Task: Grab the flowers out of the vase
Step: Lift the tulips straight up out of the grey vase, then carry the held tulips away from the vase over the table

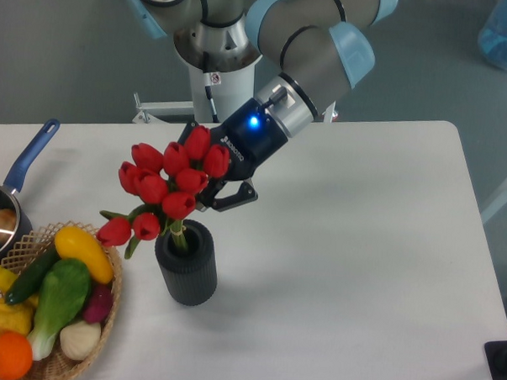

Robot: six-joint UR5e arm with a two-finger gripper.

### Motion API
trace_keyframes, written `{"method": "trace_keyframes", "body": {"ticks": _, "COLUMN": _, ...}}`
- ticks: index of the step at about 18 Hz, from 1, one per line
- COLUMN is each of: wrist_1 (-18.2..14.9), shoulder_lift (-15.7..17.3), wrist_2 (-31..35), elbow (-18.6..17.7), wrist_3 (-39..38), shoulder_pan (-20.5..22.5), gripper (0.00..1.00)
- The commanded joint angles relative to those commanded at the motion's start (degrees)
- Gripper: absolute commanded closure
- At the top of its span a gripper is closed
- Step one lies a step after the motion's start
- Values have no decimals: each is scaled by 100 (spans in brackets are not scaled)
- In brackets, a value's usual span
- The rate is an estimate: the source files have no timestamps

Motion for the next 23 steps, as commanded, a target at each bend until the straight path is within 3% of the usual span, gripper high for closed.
{"method": "trace_keyframes", "body": {"ticks": 15, "wrist_1": -9, "shoulder_lift": 448, "wrist_2": -290, "elbow": 141, "wrist_3": -431, "shoulder_pan": 176, "gripper": 56}}
{"method": "trace_keyframes", "body": {"ticks": 23, "wrist_1": -17, "shoulder_lift": 703, "wrist_2": -616, "elbow": 79, "wrist_3": -598, "shoulder_pan": 825, "gripper": 56}}
